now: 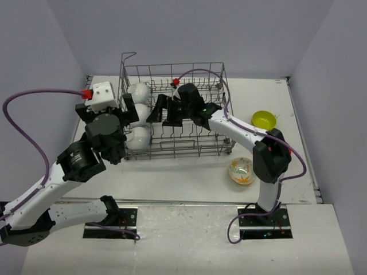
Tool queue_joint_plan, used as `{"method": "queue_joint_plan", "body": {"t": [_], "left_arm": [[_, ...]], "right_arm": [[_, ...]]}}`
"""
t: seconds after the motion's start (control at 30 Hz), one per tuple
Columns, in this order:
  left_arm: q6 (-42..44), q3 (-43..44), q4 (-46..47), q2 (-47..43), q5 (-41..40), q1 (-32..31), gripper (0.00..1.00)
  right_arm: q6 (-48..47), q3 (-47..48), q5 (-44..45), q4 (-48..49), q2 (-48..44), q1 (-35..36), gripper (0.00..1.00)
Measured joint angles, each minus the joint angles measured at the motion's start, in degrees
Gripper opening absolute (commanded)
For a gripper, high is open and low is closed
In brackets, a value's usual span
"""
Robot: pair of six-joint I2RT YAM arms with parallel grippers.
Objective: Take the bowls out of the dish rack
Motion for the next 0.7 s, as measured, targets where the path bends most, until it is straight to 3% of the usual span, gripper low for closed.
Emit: {"method": "queue_joint_plan", "body": {"t": [0.4,0.7], "left_arm": [[2.78,-7.34,0.17,-9.33,-1.53,0.04,1.00],[2.67,-9.09,-0.04,-10.25,-1.90,0.07,1.00]], "right_arm": [[5.77,1.14,2.54,-1.33,10.08,4.15,0.99],[8.41,4.44,-5.22,2.27,16.00,4.07,0.99]]}}
